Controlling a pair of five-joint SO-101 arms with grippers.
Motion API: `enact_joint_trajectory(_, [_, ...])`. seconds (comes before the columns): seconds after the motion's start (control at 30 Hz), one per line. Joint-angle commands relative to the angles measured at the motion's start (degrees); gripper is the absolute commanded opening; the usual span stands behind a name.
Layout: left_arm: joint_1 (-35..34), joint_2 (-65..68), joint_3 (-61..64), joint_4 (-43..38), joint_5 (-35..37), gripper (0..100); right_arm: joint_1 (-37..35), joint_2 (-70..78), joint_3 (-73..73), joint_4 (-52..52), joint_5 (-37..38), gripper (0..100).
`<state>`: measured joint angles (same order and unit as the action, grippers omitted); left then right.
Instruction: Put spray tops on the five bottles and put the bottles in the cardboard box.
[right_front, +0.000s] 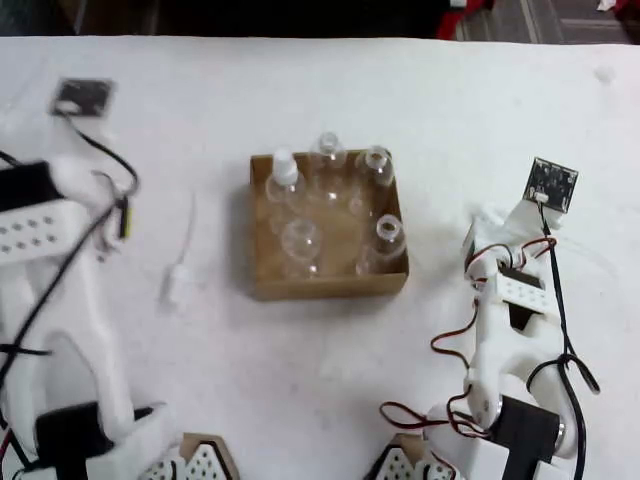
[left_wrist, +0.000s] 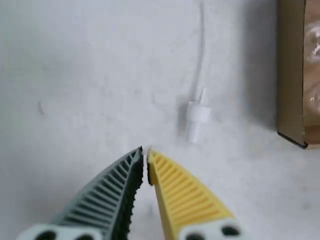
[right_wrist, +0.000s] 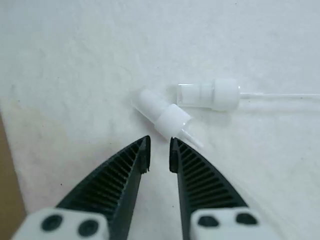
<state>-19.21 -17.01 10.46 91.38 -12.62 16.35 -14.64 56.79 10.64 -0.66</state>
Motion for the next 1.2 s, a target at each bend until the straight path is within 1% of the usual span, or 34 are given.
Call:
enact_joint_trajectory(0.0, [7.1,-1.1,13.3,-8.0,-0.5,2,-0.7,-0.1,-1.9,-1.3,0.6,5.0])
enact_joint_trajectory(0.2, [17.1,11.0,14.1,-10.1,-2.7,2,-0.7,-0.1,-1.9,-1.2,0.6,5.0])
enact_joint_trajectory(0.33, [18.6,21.0,13.9,-15.1,-2.4,2,-0.6,-0.1,-1.9,-1.3,0.6,5.0])
enact_joint_trajectory(0.43, [16.4,27.0,13.9,-19.3,-2.4,2,-0.6,-0.1,-1.9,-1.3,0.6,5.0])
enact_joint_trajectory(0.6, [13.2,29.3,13.9,-20.2,-3.3,2,-0.7,-0.1,-1.9,-1.3,0.6,5.0])
enact_joint_trajectory(0.7, [10.2,29.3,13.8,-20.7,-9.7,2,-0.7,-0.1,-1.9,-1.3,0.6,5.0])
enact_joint_trajectory(0.8, [6.4,29.4,13.6,-23.3,-15.8,2,-0.7,-0.1,-1.9,-1.3,0.6,5.1])
enact_joint_trajectory(0.9, [0.9,29.9,9.5,-25.4,-17.8,2,-0.7,-0.1,-1.9,-1.3,0.6,5.1])
enact_joint_trajectory(1.0, [-3.0,29.8,5.0,-23.7,-18.3,2,-0.7,-0.1,-1.9,-1.2,0.6,5.1])
enact_joint_trajectory(1.1, [-5.0,29.8,-0.2,-19.5,-23.1,2,-0.7,-0.1,-1.9,-1.2,0.6,5.1])
enact_joint_trajectory(1.17, [-6.2,29.8,-3.5,-18.3,-24.8,2,-0.7,-0.1,-1.9,-1.2,0.6,5.1])
